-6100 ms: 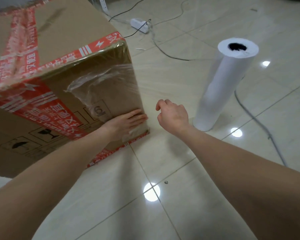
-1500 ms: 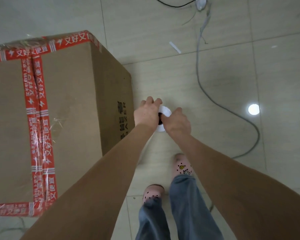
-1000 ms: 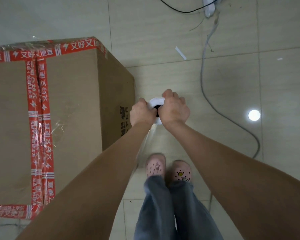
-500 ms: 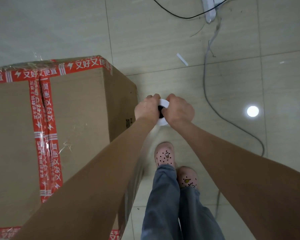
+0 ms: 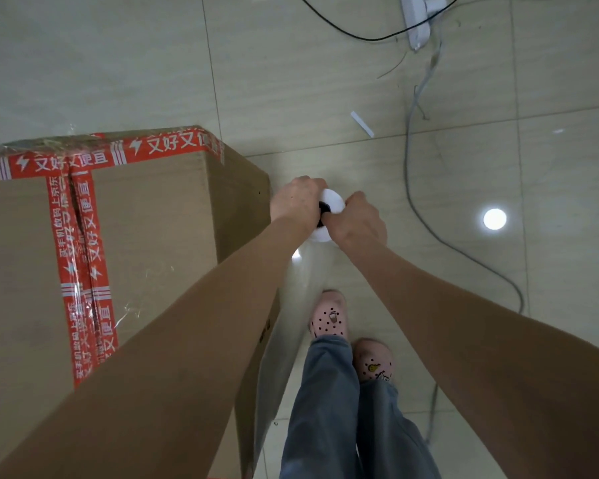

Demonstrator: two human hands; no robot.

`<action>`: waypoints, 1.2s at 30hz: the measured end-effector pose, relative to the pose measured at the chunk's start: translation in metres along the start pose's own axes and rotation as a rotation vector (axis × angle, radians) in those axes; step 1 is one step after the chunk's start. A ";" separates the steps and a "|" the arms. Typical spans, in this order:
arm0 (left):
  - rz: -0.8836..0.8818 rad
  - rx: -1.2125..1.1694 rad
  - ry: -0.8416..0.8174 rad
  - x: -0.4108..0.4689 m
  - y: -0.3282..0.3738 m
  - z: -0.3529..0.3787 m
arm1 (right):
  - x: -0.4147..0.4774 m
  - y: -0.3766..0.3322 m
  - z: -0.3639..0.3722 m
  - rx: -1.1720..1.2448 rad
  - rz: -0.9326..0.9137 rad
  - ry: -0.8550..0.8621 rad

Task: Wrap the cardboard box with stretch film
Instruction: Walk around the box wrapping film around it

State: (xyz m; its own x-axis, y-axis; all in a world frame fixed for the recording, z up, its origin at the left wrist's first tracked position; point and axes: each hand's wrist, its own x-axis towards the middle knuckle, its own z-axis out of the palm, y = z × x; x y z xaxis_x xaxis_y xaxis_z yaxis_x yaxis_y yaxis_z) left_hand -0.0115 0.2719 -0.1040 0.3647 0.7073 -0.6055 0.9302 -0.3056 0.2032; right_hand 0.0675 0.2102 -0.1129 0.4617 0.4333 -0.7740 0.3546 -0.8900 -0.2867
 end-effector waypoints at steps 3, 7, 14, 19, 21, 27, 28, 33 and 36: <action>-0.034 -0.013 0.001 0.008 -0.005 -0.008 | 0.005 -0.012 -0.006 -0.140 -0.064 0.049; -0.131 -0.157 0.021 0.016 -0.007 -0.017 | 0.015 -0.027 -0.019 -0.311 -0.178 0.140; -0.421 -0.479 0.117 0.031 -0.018 -0.028 | 0.028 -0.067 -0.029 -0.182 -0.283 0.188; -0.552 -0.634 0.097 0.032 -0.033 -0.028 | 0.027 -0.074 -0.013 0.155 0.022 -0.057; -0.513 -0.616 0.041 0.033 -0.034 -0.030 | 0.025 -0.071 -0.007 0.318 0.087 -0.082; -0.168 -0.127 0.021 0.045 -0.019 -0.050 | 0.029 -0.065 -0.016 0.195 -0.026 -0.034; -0.098 -0.043 0.034 0.048 -0.016 -0.052 | 0.033 -0.066 -0.020 0.144 -0.048 -0.032; -0.017 0.090 0.072 0.067 -0.011 -0.069 | 0.048 -0.088 -0.042 -0.112 -0.189 0.021; -0.112 0.027 0.078 0.078 -0.015 -0.080 | 0.055 -0.106 -0.052 -0.231 -0.281 0.042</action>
State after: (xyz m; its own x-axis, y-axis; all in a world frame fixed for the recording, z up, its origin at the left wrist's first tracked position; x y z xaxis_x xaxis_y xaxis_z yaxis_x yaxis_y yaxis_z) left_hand 0.0066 0.3821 -0.0930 0.2617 0.7849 -0.5617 0.9642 -0.2381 0.1165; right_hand 0.0978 0.3357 -0.0952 0.3511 0.6659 -0.6582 0.6446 -0.6818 -0.3459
